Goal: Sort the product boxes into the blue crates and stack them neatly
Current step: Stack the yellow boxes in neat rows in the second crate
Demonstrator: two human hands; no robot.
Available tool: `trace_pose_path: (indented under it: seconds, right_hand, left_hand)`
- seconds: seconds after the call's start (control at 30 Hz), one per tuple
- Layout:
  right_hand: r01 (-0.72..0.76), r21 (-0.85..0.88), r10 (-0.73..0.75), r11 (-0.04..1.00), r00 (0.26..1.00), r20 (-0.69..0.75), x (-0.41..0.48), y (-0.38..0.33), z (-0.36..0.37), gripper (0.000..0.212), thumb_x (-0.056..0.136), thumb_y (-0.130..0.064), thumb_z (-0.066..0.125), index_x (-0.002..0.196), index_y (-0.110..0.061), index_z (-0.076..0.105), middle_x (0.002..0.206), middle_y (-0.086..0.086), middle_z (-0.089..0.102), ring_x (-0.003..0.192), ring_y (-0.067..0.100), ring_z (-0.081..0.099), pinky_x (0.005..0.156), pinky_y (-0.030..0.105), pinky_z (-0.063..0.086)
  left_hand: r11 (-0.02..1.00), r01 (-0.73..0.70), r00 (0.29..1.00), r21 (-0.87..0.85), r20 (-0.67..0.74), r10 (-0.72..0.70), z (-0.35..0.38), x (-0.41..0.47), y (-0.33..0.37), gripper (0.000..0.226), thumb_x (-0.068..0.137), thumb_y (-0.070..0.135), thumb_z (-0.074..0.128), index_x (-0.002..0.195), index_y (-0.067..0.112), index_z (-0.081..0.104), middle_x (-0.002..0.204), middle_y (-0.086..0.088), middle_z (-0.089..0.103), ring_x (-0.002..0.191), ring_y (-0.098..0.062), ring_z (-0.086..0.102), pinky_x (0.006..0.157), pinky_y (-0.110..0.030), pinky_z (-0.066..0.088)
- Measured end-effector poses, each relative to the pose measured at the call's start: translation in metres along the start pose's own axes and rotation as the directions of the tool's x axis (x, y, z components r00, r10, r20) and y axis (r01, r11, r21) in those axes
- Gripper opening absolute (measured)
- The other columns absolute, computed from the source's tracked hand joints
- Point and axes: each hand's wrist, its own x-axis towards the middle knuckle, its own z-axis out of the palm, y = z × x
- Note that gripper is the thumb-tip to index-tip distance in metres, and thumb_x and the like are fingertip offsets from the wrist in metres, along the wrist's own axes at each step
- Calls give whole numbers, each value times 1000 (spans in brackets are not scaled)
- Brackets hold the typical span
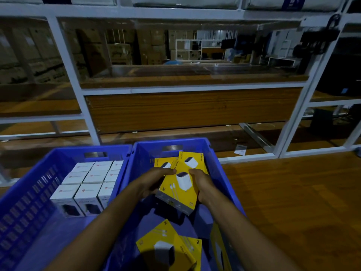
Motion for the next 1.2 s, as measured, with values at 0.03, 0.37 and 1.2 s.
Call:
trace_pose_path:
  seconds: [0.03, 0.37, 1.2]
  right_hand:
    - [2, 9, -2, 1000, 1000, -6, 1, -1, -1, 52, 89, -31, 69, 134, -8, 58, 128, 16, 62, 108, 36, 61, 84, 42, 52]
    - [-59, 169, 61, 984, 998, -9, 3, -8, -5, 40, 94, -33, 65, 123, -6, 64, 115, 20, 68, 93, 38, 67, 78, 46, 55]
    - [590, -24, -590, 807, 806, -52, -5, -24, -6, 27, 101, -28, 54, 128, -25, 55, 107, -9, 62, 96, 9, 59, 83, 31, 51]
  left_hand:
    - [999, -12, 1000, -31, -4, 12, -1, 3, -1, 79, 89, 41, 68, 154, 20, 30, 160, -4, 30, 145, -28, 32, 100, -37, 42]
    - [980, 0, 954, -198, -295, -59, 11, 29, -2, 54, 101, 50, 42, 118, 3, 61, 102, -21, 69, 85, -36, 63, 78, -44, 50]
    - [947, -297, 953, -124, -105, 285, 9, 5, 15, 30, 93, 15, 62, 121, 4, 65, 119, -27, 66, 107, -45, 63, 97, -61, 45]
